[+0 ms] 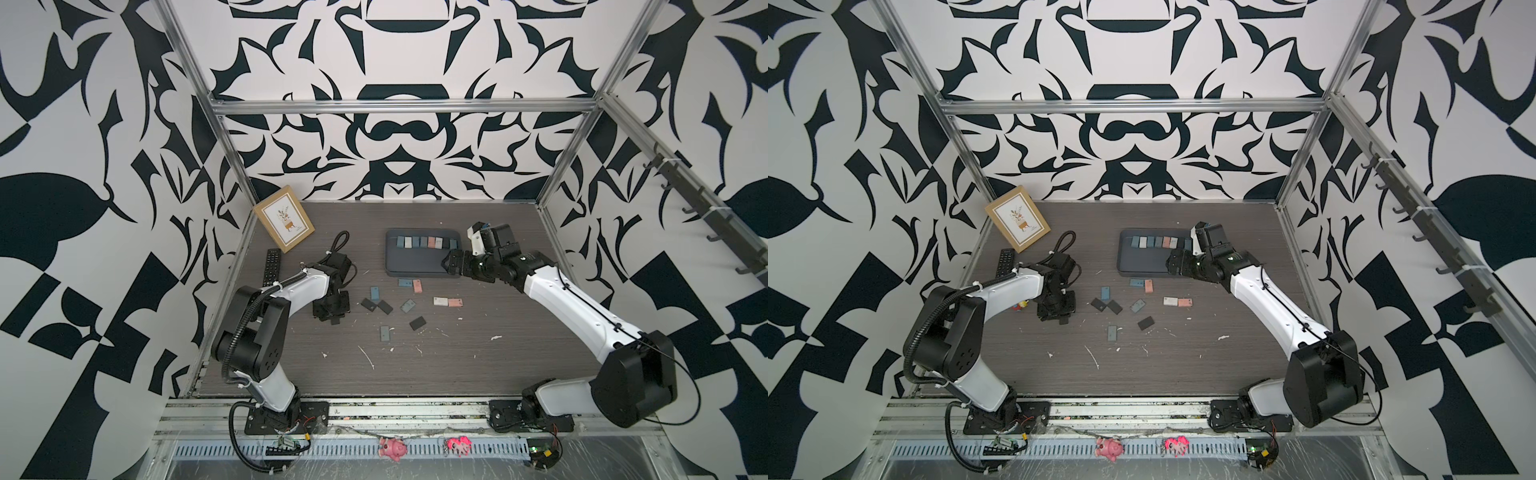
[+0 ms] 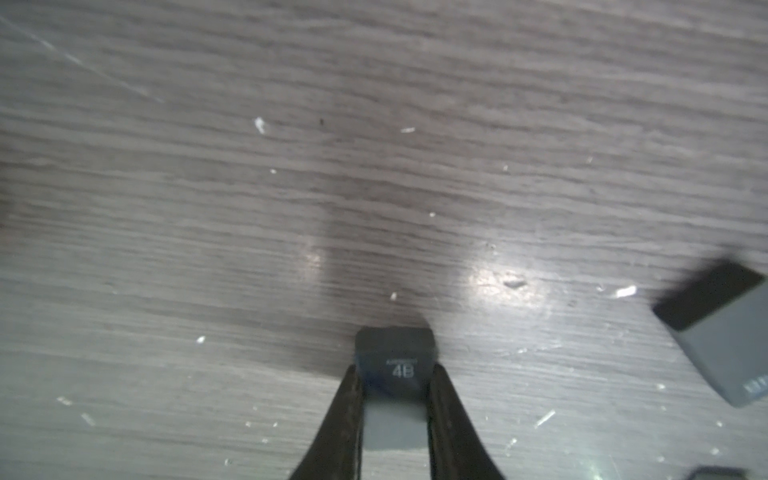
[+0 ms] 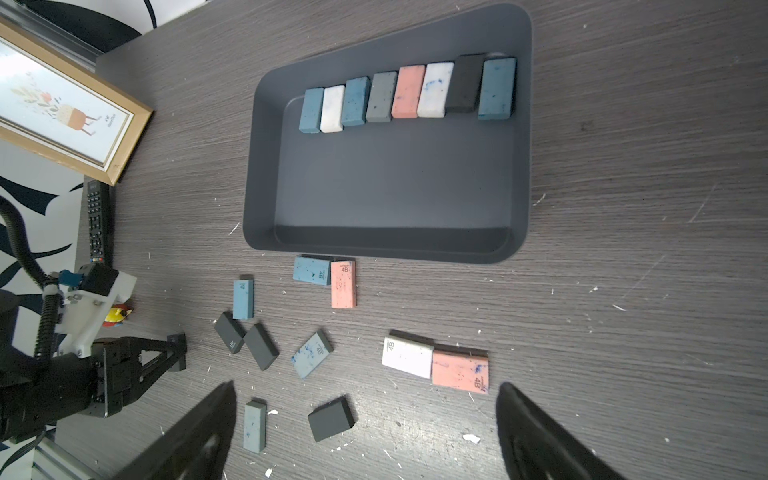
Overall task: Put the eraser in the storage box
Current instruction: Pick up the eraser from the center of the board.
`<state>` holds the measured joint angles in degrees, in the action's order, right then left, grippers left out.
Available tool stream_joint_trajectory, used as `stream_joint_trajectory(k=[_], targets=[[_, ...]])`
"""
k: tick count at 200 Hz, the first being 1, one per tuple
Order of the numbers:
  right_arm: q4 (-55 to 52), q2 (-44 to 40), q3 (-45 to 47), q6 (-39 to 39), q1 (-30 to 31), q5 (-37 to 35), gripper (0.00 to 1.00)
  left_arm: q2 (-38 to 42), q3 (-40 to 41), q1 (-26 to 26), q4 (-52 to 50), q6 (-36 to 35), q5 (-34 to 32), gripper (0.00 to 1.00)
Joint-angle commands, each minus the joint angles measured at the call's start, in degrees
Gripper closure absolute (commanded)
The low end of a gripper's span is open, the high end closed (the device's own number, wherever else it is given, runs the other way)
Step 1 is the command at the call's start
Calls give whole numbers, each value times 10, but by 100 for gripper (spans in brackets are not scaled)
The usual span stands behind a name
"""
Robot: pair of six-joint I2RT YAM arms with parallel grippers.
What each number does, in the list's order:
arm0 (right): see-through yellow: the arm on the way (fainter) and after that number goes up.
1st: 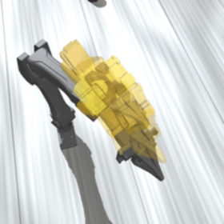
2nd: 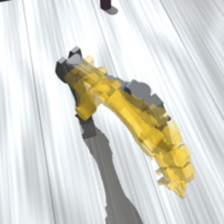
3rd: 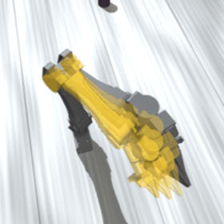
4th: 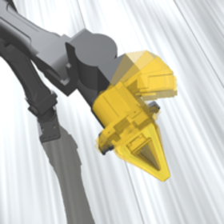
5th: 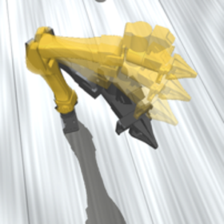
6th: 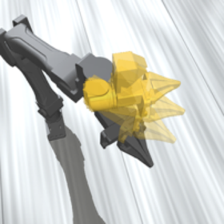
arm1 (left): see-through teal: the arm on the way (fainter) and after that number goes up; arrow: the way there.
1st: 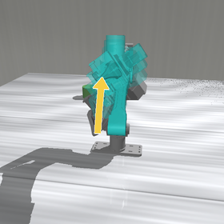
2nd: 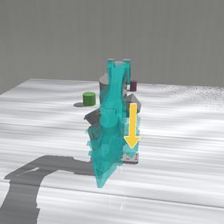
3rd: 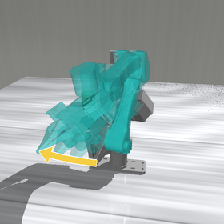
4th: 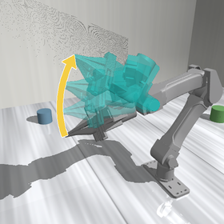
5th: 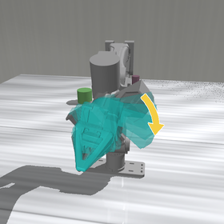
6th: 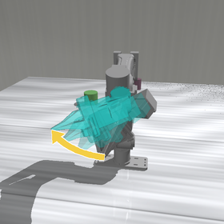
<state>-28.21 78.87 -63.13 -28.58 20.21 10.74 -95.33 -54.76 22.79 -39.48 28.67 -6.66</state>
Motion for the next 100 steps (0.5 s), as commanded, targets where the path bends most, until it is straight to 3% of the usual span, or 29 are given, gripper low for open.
stream_joint_trajectory(k=[1,100], targets=[[15,-14,5,-7,-3,1,2,-13,-13,2,-3,-8,-10,76],[18,-2,-2,-6,-18,15,1,2,-62,11,-16,-18,14,79]])
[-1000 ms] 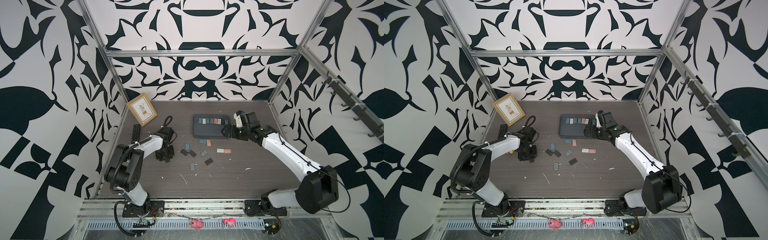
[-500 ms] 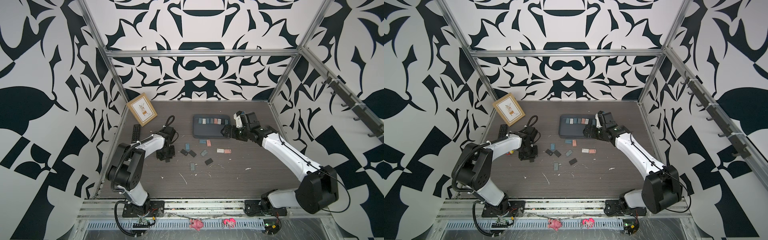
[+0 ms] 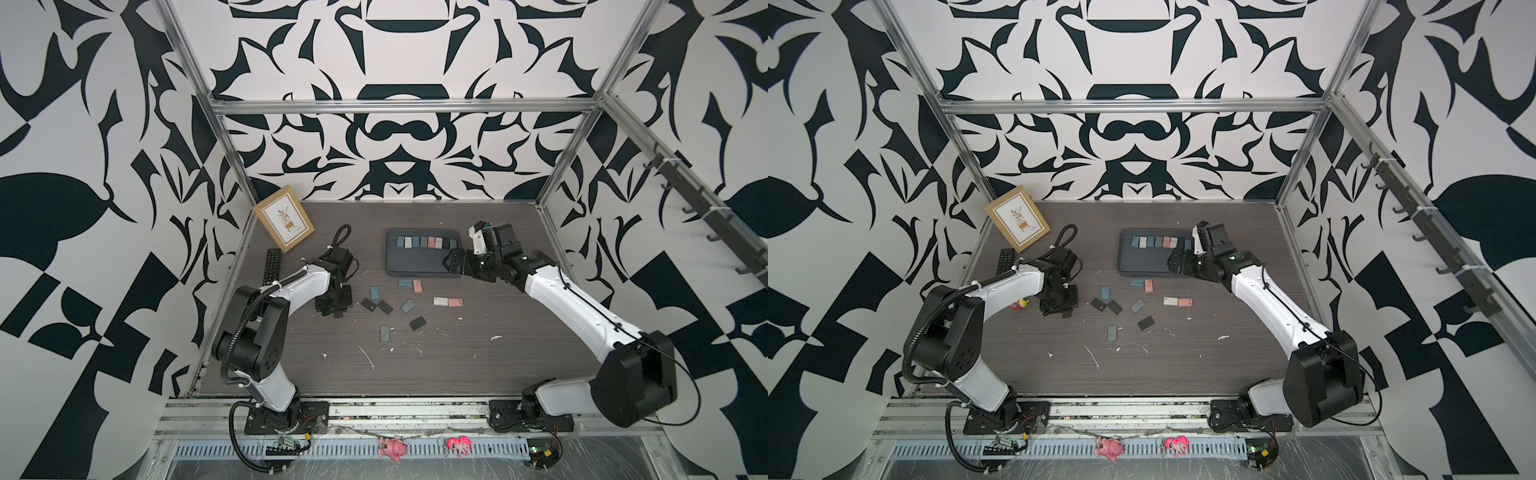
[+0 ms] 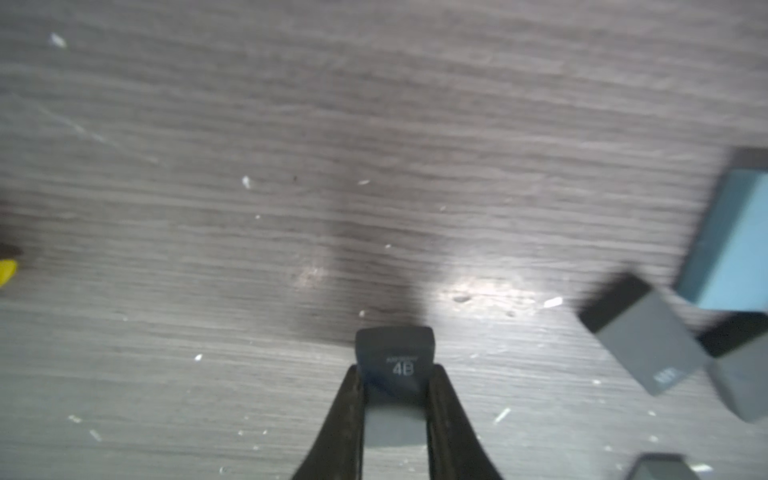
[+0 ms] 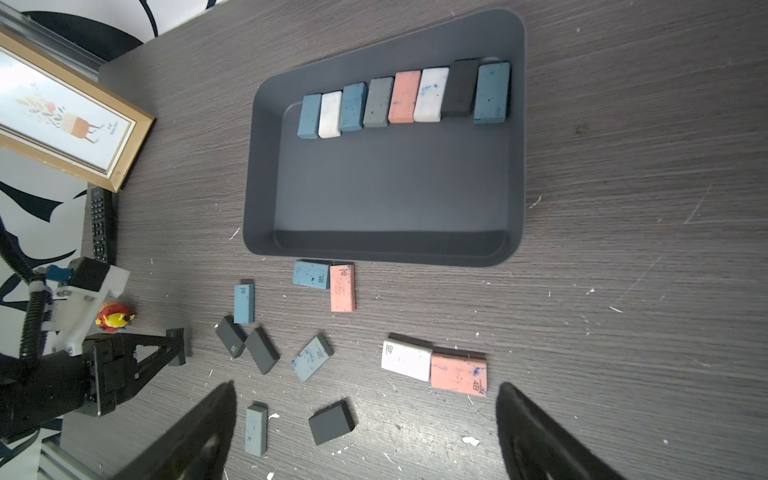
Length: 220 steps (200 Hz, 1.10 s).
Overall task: Put the eraser in the storage box
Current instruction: Pick up the eraser from the center of the board, then place the eraser in the storage box.
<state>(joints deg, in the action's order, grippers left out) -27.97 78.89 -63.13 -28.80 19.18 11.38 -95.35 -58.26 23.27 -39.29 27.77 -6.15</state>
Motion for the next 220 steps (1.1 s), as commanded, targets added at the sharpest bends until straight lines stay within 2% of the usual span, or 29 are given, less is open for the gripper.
stream_joint_trajectory(k=[1,60,117,165,220], targets=[[15,-2,-2,-4,-7,9,1,3,-29,6,-19,-9,9,79],[17,12,-14,-2,-16,14,1,3,-108,19,-52,-28,6,79],[31,62,-44,-6,-33,28,2,-40,-246,29,-72,-48,13,79],[32,119,-87,-7,-36,27,1,-127,-387,51,-72,-47,40,79],[39,137,-97,-13,-36,27,1,-268,-569,78,-70,-49,56,79]])
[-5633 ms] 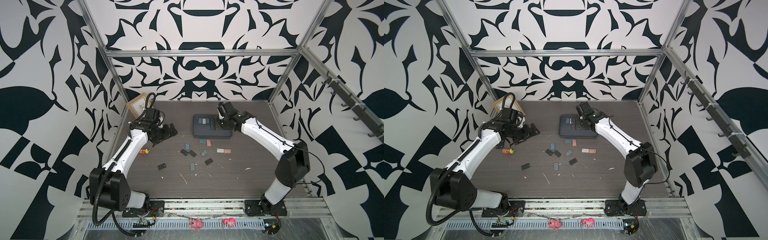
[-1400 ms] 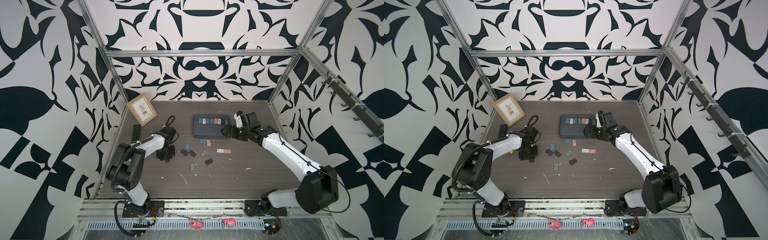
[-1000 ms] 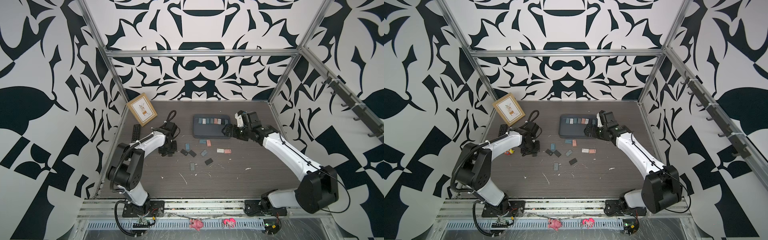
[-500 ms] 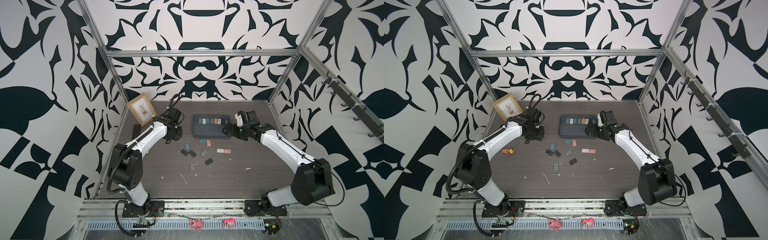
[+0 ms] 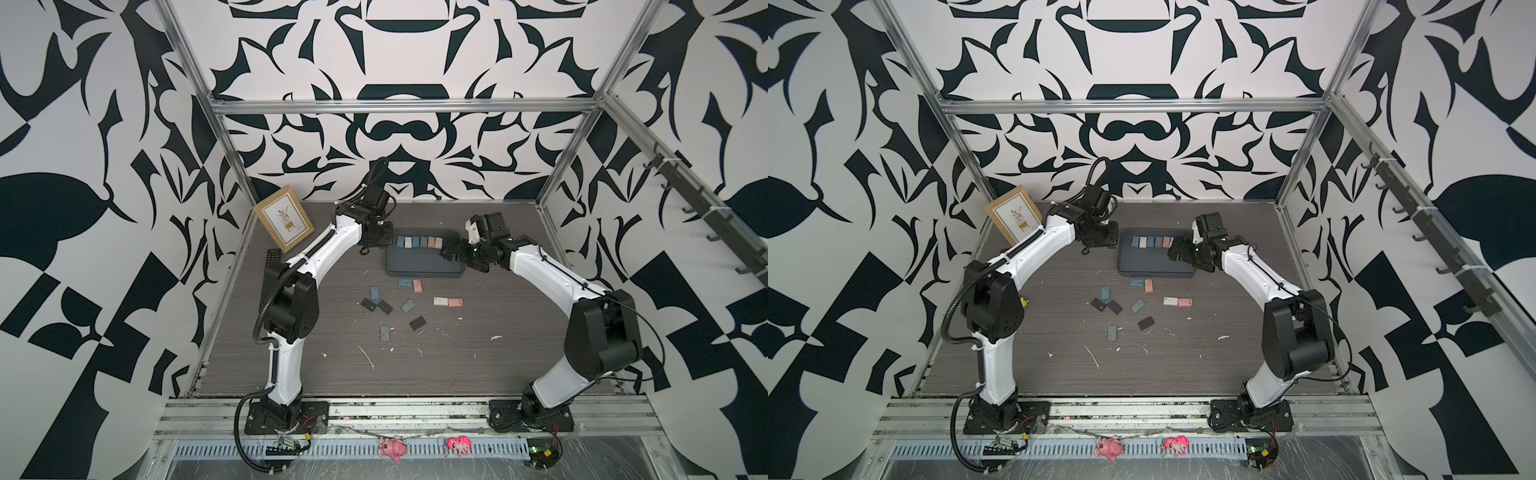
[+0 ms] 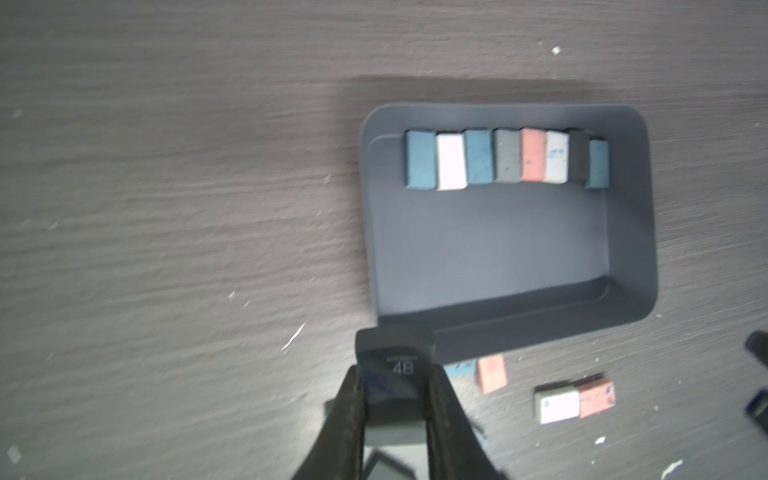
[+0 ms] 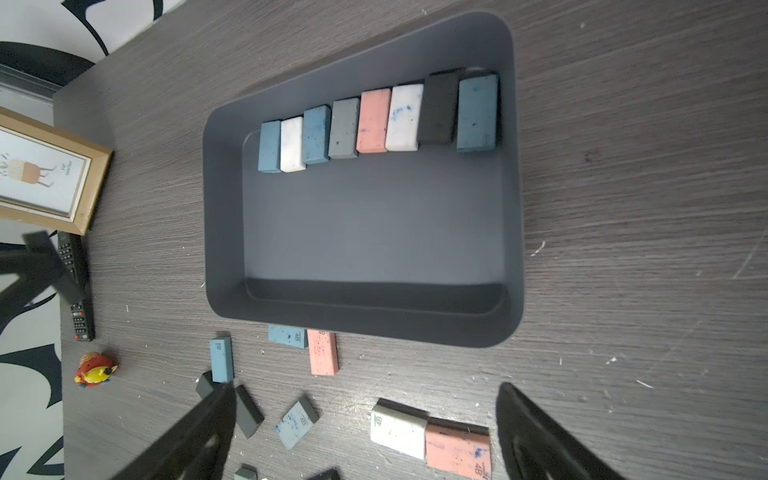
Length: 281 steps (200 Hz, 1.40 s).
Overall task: Put the eraser in the storage box
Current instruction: Place the eraser in the storage box.
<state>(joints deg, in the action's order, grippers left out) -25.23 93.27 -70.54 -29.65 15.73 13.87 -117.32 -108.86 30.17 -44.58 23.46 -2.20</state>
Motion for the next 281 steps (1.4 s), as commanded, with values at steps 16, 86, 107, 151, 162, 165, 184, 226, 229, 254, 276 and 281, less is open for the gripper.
stream_joint_trajectory(k=[16,86,107,151,162,165,184,226,229,254,276,281], targets=[[12,-5,-21,-5,-2,2,1,-89,-109,10,-18,-7,18,79],[22,10,-16,-6,-3,2,2,-204,-211,10,-5,-19,-12,79],[25,17,-17,-8,-4,4,1,-222,-220,10,-2,-28,-31,79],[32,24,-14,-9,-4,8,2,-252,-240,9,-9,-39,-61,79],[34,24,-11,-10,-4,8,1,-256,-241,8,-10,-40,-71,79],[34,24,-11,-10,-4,8,1,-257,-242,8,-10,-40,-73,79],[38,24,-7,-11,-4,10,2,-265,-246,6,-10,-43,-82,78],[41,25,-1,-11,-4,11,1,-287,-271,3,-17,-43,-92,77],[41,25,0,-11,-4,11,1,-288,-273,3,-18,-44,-92,77],[41,24,1,-8,-4,8,1,-297,-281,1,-21,-43,-95,77],[43,24,3,-7,-5,7,1,-299,-280,1,-21,-40,-90,77],[44,24,3,-7,-5,8,1,-299,-279,1,-20,-40,-89,77]])
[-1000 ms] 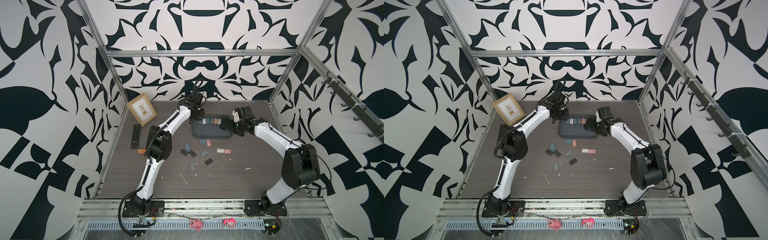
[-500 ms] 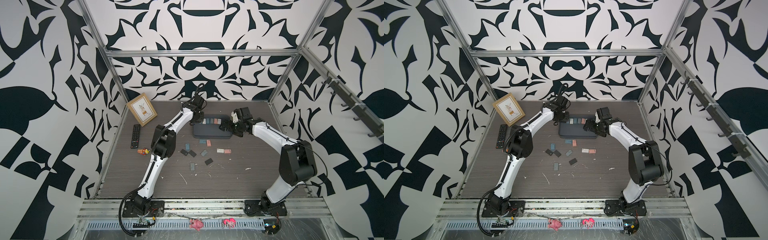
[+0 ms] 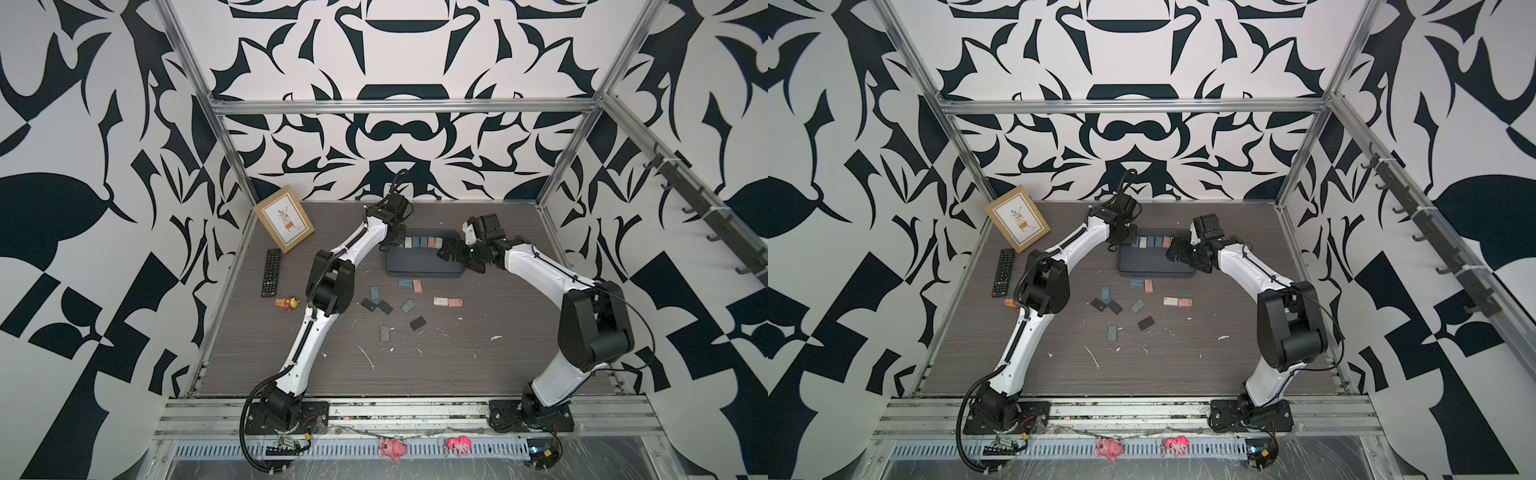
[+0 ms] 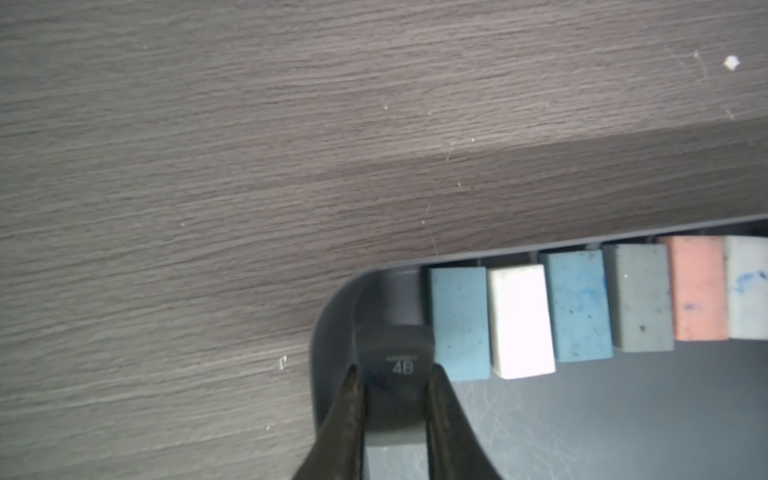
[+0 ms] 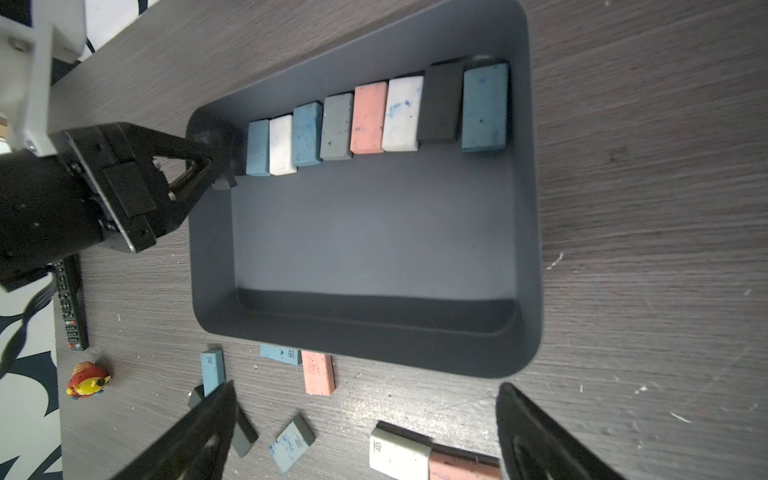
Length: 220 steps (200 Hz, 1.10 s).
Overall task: Put the eraser in the storage box
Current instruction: Place the eraser in the storage box.
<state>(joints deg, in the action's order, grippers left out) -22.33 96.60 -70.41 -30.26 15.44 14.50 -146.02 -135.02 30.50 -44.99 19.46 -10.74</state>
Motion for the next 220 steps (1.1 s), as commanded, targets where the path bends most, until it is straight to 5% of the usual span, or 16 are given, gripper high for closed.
stream_joint_trajectory(k=[1,220], targets=[[15,-8,2,-1,-2,1,1,-12,-17,-2,-16,1,-3,77],[17,-13,6,0,-7,5,1,-34,-18,-6,-14,5,-5,66]])
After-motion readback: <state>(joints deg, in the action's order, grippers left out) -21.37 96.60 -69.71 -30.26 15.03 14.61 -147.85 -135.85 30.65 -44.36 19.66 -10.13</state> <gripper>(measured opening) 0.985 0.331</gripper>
